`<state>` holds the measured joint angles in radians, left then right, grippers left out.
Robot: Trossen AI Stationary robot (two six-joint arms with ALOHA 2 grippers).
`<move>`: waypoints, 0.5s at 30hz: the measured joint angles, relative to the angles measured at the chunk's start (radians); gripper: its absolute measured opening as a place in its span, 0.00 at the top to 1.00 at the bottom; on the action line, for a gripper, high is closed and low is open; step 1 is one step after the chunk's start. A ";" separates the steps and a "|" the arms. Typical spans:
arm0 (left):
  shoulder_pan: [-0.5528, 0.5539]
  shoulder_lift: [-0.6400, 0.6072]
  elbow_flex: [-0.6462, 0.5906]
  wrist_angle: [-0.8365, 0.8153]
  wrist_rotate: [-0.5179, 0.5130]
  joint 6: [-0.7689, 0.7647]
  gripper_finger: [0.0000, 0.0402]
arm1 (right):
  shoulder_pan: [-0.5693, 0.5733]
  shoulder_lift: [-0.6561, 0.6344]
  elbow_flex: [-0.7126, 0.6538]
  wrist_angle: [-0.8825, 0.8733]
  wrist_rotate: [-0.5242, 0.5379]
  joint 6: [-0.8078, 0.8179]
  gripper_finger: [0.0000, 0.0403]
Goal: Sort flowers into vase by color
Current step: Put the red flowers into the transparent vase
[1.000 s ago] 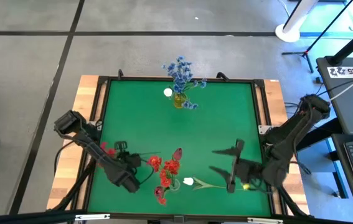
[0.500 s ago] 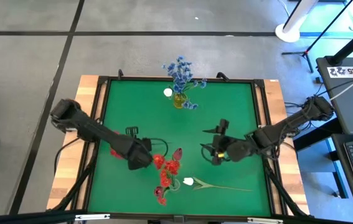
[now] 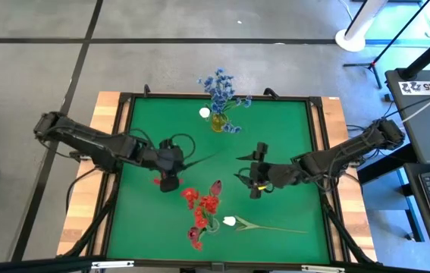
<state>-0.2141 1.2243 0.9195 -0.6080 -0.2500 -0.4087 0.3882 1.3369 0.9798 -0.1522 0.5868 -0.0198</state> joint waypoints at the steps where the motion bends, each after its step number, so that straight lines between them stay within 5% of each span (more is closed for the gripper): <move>1: 0.011 -0.005 0.001 0.016 -0.001 0.016 0.98 | -0.012 0.009 0.000 0.028 -0.015 -0.021 0.36; 15: 0.070 -0.010 0.048 0.010 0.104 0.016 0.98 | -0.067 0.043 0.000 0.277 -0.067 -0.277 0.36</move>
<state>-0.1443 1.2144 0.9680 -0.5982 -0.1456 -0.3927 0.3211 1.3800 0.9798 0.1249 0.5195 -0.2970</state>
